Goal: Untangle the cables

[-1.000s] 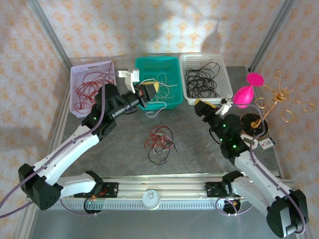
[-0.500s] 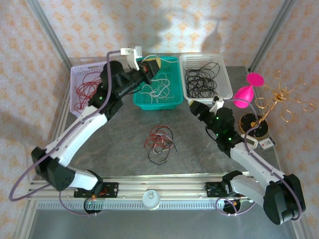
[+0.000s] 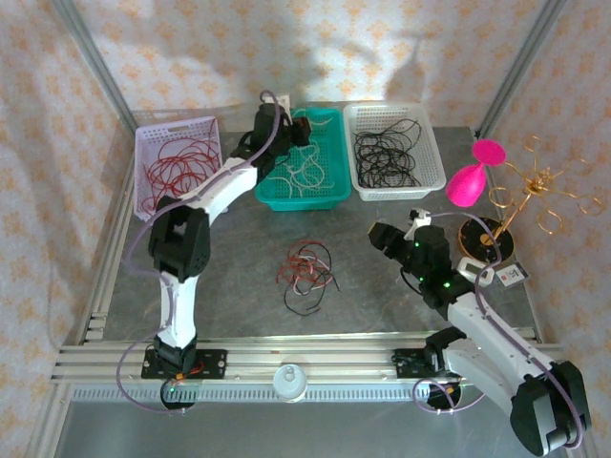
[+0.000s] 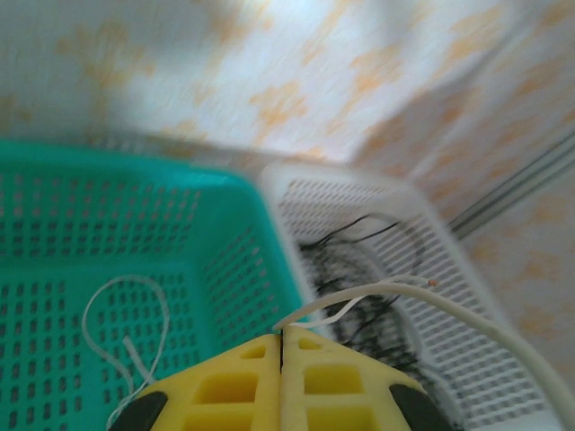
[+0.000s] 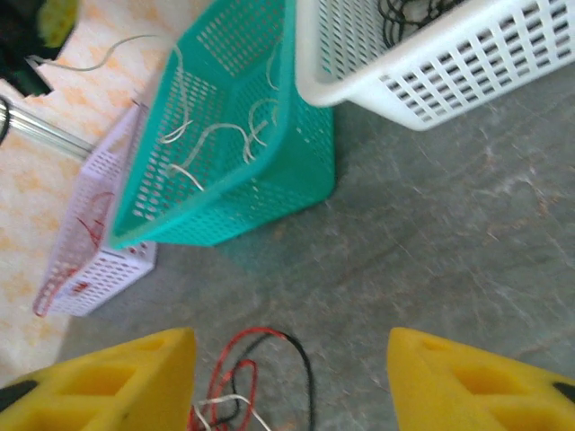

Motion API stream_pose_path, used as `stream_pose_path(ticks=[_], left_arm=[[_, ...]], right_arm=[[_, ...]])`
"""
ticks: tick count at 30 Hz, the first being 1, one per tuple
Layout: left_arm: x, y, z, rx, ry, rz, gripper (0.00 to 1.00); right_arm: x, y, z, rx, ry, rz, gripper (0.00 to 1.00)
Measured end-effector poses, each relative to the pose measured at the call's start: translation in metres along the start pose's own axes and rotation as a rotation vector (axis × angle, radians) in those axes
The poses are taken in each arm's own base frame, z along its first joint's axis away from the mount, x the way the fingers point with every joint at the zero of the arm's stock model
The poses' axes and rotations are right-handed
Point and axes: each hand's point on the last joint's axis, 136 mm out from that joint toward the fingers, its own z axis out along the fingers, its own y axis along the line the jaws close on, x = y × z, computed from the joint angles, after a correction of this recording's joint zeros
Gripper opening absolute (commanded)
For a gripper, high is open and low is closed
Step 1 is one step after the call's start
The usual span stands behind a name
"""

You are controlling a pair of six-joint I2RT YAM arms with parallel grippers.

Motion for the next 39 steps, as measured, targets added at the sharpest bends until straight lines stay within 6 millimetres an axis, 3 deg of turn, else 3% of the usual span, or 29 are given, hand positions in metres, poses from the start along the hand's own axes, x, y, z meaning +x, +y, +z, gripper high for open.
stream_pose_path(ticks=[4,8,10,13,16,19,22,25,27,30,35,39], left_arm=[[0.053,0.034,0.032,-0.065,0.104,-0.028,0.08],[0.088,0.056,0.04,-0.108,0.172,-0.048,0.21],[0.096,0.06,0.039,-0.119,0.189,-0.051,0.25],[0.104,0.064,0.031,-0.129,0.208,-0.037,0.41],[0.098,0.061,0.016,-0.133,0.204,-0.021,0.5],[0.076,0.047,-0.012,-0.117,0.169,-0.001,0.57],[0.046,0.027,-0.059,-0.093,0.098,0.028,0.68],[0.023,0.012,-0.116,-0.068,0.012,0.043,0.65],[0.023,0.009,-0.153,-0.06,-0.024,0.049,0.6],[0.053,0.015,-0.193,-0.073,-0.013,0.067,0.58],[0.151,0.022,-0.236,-0.089,0.171,0.125,0.6],[0.205,0.014,-0.266,-0.032,0.275,0.142,0.62]], right_arm=[[0.021,-0.014,0.008,0.049,0.092,-0.013,0.51],[0.039,-0.017,0.013,0.062,0.16,-0.028,0.5],[0.049,-0.017,0.017,0.064,0.194,-0.042,0.5],[0.066,-0.017,0.024,0.077,0.26,-0.075,0.48],[0.077,-0.013,0.033,0.082,0.311,-0.107,0.47],[0.081,-0.002,0.037,0.064,0.333,-0.133,0.47],[0.082,0.004,0.039,0.054,0.338,-0.142,0.47],[0.082,0.004,0.041,0.056,0.339,-0.149,0.47],[0.081,0.005,0.041,0.055,0.339,-0.158,0.47],[0.079,0.005,0.041,0.061,0.337,-0.17,0.47],[0.075,0.003,0.042,0.079,0.322,-0.188,0.46],[0.077,0.0,0.045,0.094,0.333,-0.187,0.43]])
